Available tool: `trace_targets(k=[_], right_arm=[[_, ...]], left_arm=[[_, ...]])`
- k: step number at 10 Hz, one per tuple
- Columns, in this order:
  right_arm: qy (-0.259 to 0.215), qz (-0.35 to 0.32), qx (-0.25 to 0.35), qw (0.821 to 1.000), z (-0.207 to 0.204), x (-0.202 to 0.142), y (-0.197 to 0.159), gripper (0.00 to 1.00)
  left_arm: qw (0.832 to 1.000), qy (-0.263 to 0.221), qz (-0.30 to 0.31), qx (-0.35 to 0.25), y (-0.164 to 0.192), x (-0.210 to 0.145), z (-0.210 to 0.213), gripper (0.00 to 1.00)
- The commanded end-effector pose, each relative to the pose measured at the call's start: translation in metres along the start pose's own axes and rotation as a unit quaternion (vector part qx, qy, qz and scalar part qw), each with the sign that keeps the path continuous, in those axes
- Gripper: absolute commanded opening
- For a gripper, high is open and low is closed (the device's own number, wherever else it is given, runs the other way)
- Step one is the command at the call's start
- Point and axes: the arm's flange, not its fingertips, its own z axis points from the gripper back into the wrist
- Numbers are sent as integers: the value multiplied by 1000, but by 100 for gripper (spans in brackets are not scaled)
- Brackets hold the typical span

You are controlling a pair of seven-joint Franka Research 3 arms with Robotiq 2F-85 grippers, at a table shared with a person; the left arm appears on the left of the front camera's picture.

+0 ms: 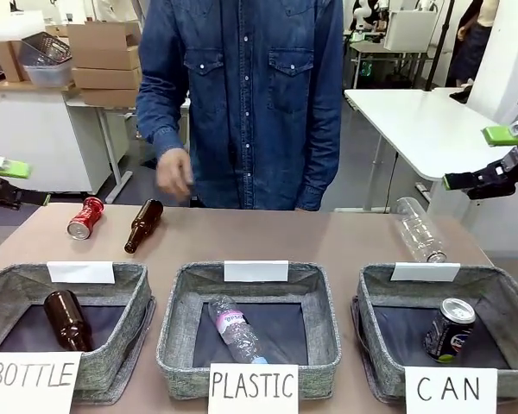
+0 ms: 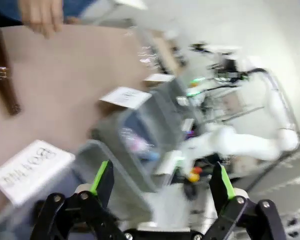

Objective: Sort the can waste into the basket.
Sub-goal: Pick up the can waste from the table and place it in the right Fabric basket.

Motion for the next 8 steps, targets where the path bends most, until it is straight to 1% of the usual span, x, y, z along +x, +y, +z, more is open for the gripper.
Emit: trace_targets(k=[1,2,3,4,5,6,7,8], right_arm=[[7,14,1,1000,1,0,-1,100],[7,14,1,1000,1,0,-1,100],[7,14,1,1000,1,0,-1,100],[7,14,1,1000,1,0,-1,100],[7,14,1,1000,1,0,-1,100],[7,14,1,1000,1,0,-1,100],[7,14,1,1000,1,0,-1,100],[7,14,1,1000,1,0,-1,100]], left_arm=[[910,108,16,400,20,25,-9,100],[882,122,10,455,23,31,-2,100],[870,93,-3,485,21,35,6,100],[945,-21,11,328,5,38,1,100],[966,44,-57,248,24,43,10,100],[952,19,-45,303,22,49,16,100],[959,-47,-64,273,-5,29,67,100],[931,-147,-49,332,-23,6,102,100]])
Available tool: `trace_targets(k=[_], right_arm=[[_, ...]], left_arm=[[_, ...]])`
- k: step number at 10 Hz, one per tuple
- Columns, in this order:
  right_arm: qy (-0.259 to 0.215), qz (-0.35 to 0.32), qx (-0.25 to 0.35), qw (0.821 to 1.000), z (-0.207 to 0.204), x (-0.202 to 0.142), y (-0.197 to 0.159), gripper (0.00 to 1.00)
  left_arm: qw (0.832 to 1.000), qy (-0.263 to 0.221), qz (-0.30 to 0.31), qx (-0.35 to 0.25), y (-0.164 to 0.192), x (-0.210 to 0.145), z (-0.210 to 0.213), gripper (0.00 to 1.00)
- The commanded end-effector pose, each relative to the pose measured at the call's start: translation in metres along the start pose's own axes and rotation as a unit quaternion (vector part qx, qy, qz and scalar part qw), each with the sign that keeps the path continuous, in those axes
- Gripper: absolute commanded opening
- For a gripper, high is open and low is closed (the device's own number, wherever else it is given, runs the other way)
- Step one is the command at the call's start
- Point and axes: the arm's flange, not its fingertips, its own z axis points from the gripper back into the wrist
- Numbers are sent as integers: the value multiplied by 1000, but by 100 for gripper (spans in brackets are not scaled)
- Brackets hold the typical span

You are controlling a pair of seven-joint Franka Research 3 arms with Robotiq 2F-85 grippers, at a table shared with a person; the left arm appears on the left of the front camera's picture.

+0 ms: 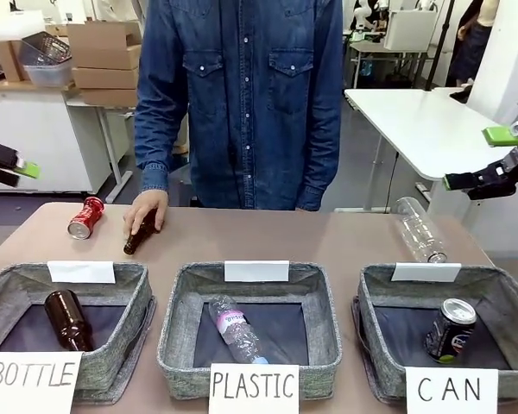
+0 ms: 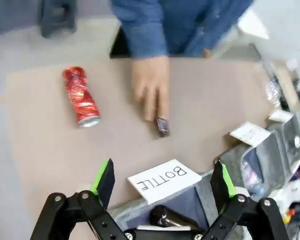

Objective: Sort the can waste into the basket.
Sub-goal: Pick up the can waste from the table and place it in the right Fabric basket.

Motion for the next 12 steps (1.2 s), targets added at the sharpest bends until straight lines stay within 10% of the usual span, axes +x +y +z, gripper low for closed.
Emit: trace_targets(k=[1,12], right_arm=[[6,14,0,1000,1,0,0,100],[6,14,0,1000,1,0,0,100]], left_arm=[[994,-94,26,41,1,-37,58,100],[996,-34,53,-61,15,-21,38,100]])
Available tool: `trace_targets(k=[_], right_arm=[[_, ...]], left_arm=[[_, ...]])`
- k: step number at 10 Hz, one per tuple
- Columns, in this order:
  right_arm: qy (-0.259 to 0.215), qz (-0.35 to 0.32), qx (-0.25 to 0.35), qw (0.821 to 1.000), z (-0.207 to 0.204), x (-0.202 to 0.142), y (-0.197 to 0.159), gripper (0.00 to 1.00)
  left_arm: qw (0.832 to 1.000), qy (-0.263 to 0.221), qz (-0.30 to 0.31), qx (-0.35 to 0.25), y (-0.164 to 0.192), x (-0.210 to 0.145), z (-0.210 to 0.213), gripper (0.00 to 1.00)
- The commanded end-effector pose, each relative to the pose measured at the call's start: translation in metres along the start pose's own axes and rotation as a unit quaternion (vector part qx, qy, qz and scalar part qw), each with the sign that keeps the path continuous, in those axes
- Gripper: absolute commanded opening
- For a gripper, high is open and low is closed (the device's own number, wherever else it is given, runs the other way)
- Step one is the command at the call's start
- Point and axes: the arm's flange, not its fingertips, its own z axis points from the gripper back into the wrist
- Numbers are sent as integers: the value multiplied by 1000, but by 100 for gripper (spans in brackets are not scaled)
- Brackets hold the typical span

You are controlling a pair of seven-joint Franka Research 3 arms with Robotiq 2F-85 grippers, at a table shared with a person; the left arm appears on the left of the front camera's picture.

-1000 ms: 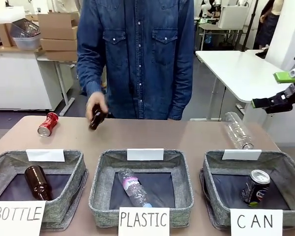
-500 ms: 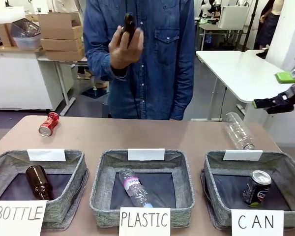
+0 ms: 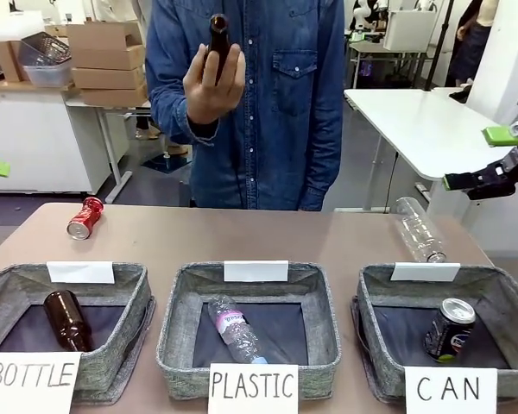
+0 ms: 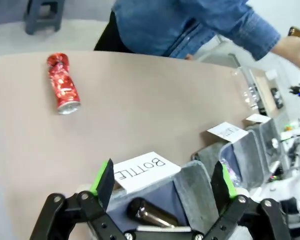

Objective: Sort the can waste into the basket.
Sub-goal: Pick up the can waste from the table and place it in the right Fabric basket.

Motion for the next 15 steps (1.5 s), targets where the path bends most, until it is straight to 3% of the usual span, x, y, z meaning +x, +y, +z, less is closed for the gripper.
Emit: trace_targets(k=[1,3,5,10,15], right_arm=[[6,14,-1,1000,1,0,0,100],[6,14,-1,1000,1,0,0,100],[6,14,-1,1000,1,0,0,100],[6,14,-1,1000,1,0,0,100],[6,14,-1,1000,1,0,0,100]], left_arm=[[998,-61,26,-4,13,6,74,100],[989,-109,48,-92,17,-33,167,100],[979,-158,45,-123,17,-67,202,100],[985,-95,45,-137,25,-52,171,100],[988,-78,37,-130,26,-46,157,100]])
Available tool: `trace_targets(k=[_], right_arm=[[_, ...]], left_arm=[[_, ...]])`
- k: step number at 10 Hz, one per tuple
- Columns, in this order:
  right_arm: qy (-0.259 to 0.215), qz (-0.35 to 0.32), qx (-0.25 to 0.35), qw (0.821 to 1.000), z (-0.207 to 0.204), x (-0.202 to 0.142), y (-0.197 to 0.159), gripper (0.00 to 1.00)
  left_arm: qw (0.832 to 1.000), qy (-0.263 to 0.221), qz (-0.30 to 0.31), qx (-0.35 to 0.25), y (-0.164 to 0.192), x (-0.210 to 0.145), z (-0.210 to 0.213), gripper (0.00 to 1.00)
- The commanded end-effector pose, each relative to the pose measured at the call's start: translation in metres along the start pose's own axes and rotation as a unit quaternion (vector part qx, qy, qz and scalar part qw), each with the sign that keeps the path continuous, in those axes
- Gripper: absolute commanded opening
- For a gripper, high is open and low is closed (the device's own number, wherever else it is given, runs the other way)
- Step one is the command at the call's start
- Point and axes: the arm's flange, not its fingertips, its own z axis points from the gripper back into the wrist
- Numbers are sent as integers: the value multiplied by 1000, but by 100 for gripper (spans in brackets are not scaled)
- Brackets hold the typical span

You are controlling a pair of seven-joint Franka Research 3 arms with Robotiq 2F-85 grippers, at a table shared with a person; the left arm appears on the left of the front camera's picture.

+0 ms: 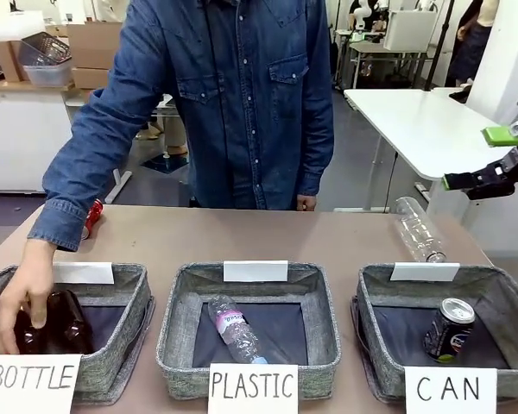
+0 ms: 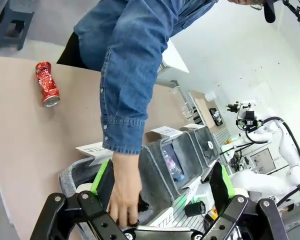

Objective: Sort the can waste into the basket.
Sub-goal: Pick up the can waste from the table and place it in the right Fabric basket.

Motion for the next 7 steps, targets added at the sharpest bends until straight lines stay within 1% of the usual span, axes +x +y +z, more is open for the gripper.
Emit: trace_targets(k=[1,3,4,5,6,7], right_arm=[[6,14,-1,1000,0,0,0,100],[6,14,-1,1000,0,0,0,100],[6,14,-1,1000,0,0,0,100],[6,14,-1,1000,0,0,0,100],[6,14,-1,1000,0,0,0,100],[6,14,-1,1000,0,0,0,100]], left_arm=[[1000,5,-10,4,1,0,3,100],[1000,18,-15,4,2,3,-6,100],[999,36,-22,-3,2,7,-16,100],[998,63,-27,-2,1,15,-33,100],[995,94,-36,17,0,25,-56,100],[988,145,-47,16,0,38,-85,100]])
